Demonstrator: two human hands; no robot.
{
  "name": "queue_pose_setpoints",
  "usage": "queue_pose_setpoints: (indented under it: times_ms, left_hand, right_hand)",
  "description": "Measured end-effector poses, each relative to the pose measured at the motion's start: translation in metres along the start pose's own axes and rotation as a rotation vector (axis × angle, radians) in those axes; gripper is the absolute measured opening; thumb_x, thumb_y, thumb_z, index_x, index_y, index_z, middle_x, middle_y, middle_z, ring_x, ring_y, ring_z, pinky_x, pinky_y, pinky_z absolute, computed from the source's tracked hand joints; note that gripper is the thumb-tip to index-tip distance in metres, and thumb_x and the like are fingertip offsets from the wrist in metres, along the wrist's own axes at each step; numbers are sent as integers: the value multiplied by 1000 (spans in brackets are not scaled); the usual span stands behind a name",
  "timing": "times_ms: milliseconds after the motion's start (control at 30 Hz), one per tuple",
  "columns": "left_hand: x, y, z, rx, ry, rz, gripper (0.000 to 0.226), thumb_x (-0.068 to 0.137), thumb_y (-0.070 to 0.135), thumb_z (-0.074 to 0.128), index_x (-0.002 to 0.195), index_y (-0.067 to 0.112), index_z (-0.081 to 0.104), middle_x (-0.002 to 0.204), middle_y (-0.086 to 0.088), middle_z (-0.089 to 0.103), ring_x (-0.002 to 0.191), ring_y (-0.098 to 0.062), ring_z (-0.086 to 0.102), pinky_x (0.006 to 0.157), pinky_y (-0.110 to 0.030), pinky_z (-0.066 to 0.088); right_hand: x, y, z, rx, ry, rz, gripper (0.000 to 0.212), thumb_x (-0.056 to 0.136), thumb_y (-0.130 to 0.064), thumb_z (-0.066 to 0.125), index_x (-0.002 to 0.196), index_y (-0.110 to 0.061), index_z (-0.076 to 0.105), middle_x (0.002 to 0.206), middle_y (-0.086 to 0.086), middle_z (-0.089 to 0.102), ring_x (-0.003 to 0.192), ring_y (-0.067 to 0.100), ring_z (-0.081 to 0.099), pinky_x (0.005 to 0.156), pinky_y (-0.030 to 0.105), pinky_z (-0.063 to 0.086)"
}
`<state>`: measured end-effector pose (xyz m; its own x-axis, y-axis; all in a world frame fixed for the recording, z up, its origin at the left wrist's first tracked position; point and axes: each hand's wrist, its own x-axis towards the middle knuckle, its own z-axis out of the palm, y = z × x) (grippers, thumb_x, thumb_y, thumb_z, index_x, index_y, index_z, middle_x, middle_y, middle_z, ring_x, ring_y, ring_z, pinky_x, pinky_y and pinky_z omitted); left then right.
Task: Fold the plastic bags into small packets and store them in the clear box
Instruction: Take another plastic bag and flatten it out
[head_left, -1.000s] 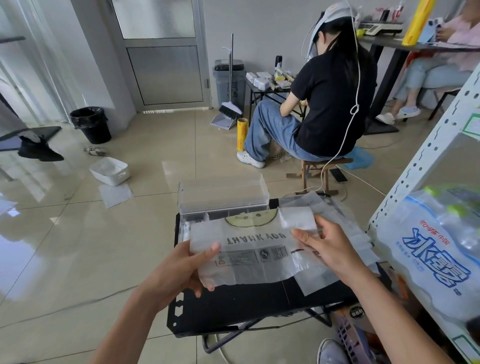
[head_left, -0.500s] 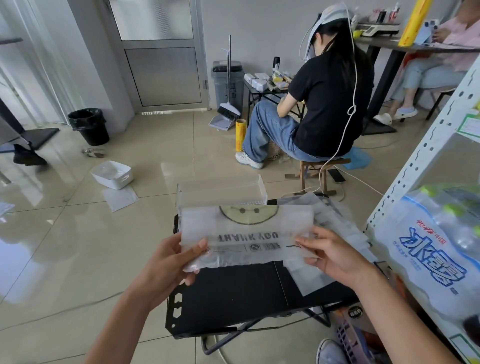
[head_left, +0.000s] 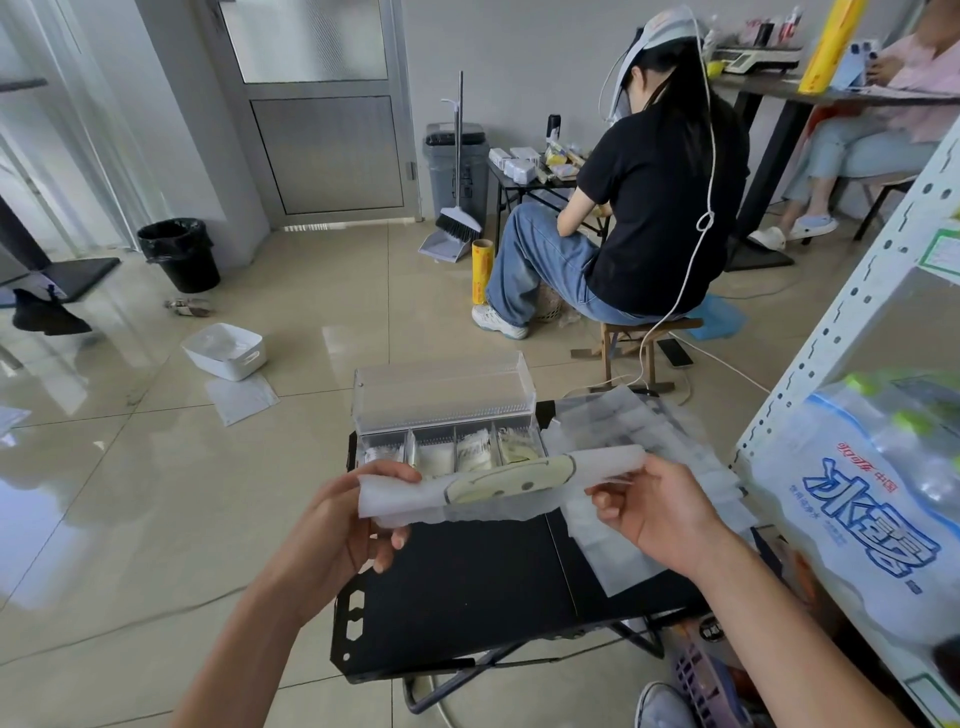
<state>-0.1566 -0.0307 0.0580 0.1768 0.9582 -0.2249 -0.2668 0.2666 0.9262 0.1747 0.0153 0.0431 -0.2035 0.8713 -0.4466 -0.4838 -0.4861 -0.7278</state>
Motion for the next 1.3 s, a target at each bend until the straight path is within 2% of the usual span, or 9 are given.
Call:
queue_pose_setpoints:
  times_ms: [200,267,367,467,567,767,933,1167,1300]
  left_hand:
    - [3,2,-4,-70,-27,-60,58,100,47,41,108,-5,66,95,-25,65,64,-32,60,44,-31,42]
    - [5,-2,-5,70,28,-28,50,87,42,72,114,0,65,100,-21,66,68,-30,64,47,-34,47]
    - [6,-11,-9,220,139,-13,62,72,18,90,127,10,63,97,-15,69,72,-25,69,60,-32,56]
    - [8,-15,-17,360,145,12,70,70,34,92,129,9,65,99,-8,77,89,-24,74,79,-34,57]
    - [9,-16,-14,389,156,26,71,75,44,89,133,12,64,114,-7,78,107,-25,74,96,-41,56]
    - [9,-14,13,152,107,48,38,97,27,68,129,7,66,115,-17,77,107,-35,74,90,-48,61]
    - [9,-15,19,222,167,147,40,89,18,78,120,4,57,76,-13,70,58,-26,65,41,-27,43]
    - [17,-17,5,-8,203,7,64,68,13,95,120,0,60,90,-13,62,57,-16,53,48,-25,42]
    - [18,-18,10,-193,166,-140,51,76,32,89,111,9,60,90,-8,53,59,-14,50,52,-26,41]
  right_hand:
    - [3,0,0,-125,-60,-18,39,94,-42,66,107,-5,66,83,13,61,66,20,56,57,28,41]
    - [5,1,-2,-250,-83,-50,35,82,-22,80,110,-7,65,100,16,65,75,20,63,62,27,48]
    - [10,0,-12,-429,-43,-102,54,84,-7,79,134,-12,61,126,19,70,111,30,71,99,41,54]
    - [9,0,-13,-496,-29,-98,46,91,-14,76,134,-5,63,125,15,74,120,30,70,114,50,46]
    - [9,5,-7,-486,7,-127,26,102,-14,61,125,-6,70,122,13,75,118,29,70,110,51,49]
    - [5,18,14,-652,117,-227,27,109,-37,48,114,-18,66,115,14,73,105,30,72,83,38,60]
    - [3,20,16,-866,137,-442,28,110,-39,41,105,-14,53,83,16,68,55,23,68,45,31,42]
    - [-1,15,13,-974,147,-529,24,107,-41,47,89,-25,46,56,-5,35,47,14,41,44,23,40]
    - [0,16,13,-983,166,-557,15,107,-39,47,108,-25,41,62,-2,26,44,7,32,43,12,40]
